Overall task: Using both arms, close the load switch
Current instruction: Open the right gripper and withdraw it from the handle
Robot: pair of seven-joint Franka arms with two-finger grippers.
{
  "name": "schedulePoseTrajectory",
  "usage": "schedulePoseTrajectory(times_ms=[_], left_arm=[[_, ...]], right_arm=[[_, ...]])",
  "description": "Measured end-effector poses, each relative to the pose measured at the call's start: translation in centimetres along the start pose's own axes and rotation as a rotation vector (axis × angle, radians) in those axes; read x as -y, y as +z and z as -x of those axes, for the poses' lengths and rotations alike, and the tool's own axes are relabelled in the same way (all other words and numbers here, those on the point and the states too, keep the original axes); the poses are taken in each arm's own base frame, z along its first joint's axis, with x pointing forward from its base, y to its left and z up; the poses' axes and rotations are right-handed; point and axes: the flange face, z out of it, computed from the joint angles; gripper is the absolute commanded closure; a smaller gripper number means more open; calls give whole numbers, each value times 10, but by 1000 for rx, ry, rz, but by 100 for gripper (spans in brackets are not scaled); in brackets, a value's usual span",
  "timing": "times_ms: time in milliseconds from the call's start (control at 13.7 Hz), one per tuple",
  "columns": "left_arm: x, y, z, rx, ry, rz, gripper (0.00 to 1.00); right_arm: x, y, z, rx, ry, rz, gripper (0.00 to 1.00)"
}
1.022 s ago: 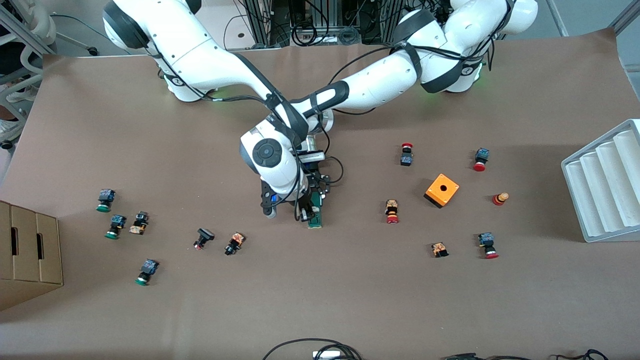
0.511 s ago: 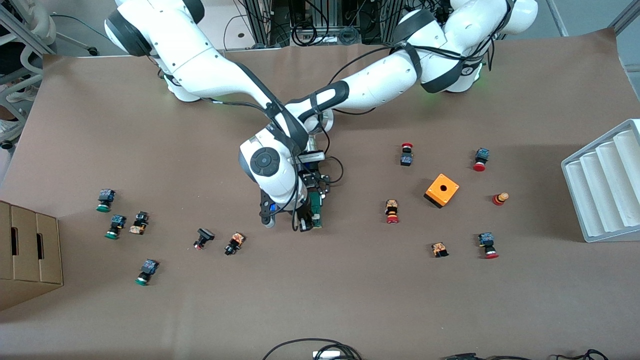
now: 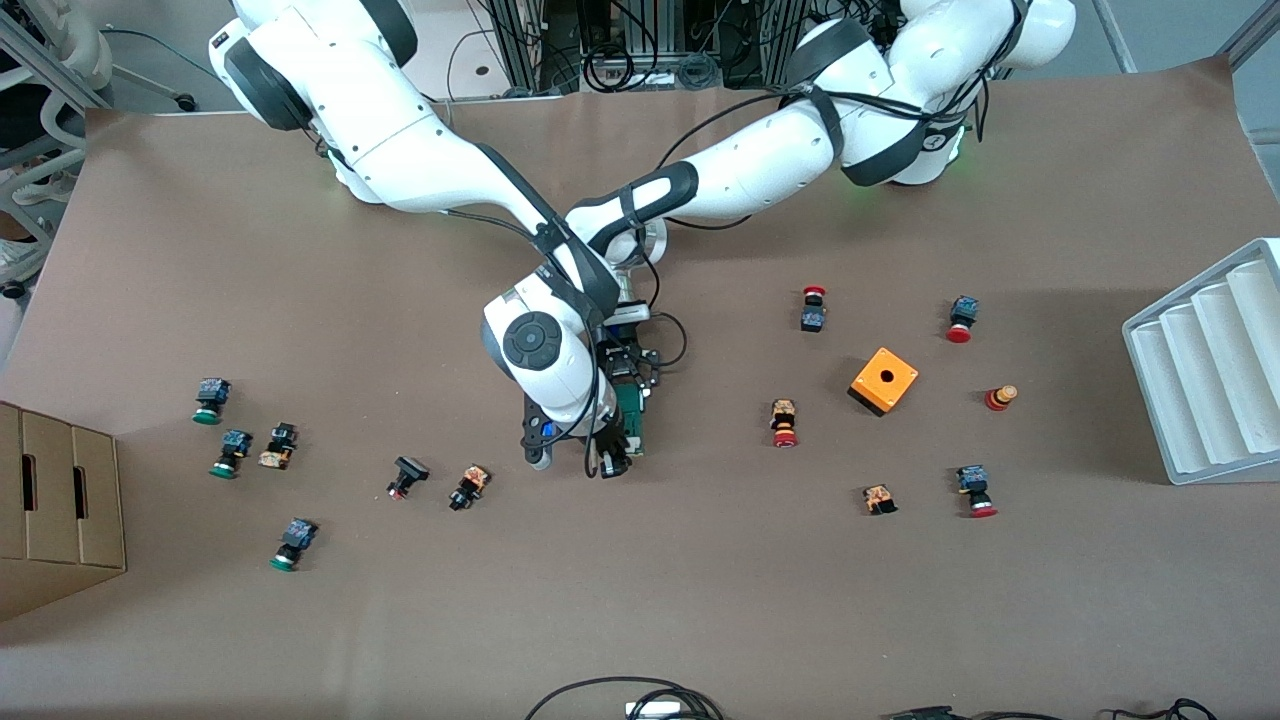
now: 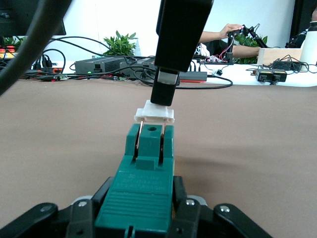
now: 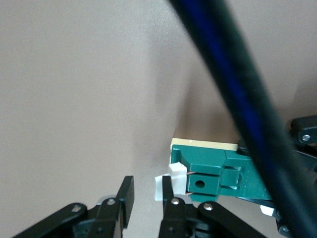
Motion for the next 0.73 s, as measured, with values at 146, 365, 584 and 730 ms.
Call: schedulePoseTrajectory(times_ms=[146,365,584,730], left_arm=[[0,0,0,0,0,0,52],[0,0,0,0,0,0,52],[0,0,0,0,1,0,52],[0,0,0,0,2,0,52]], right_arm=[[-1,4,-1,-1,0,2,70],[-1,11,-2,-3,1,3,69],[-1,11,-2,-2,1,2,64],[0,10,-3,-3,2,1,33]])
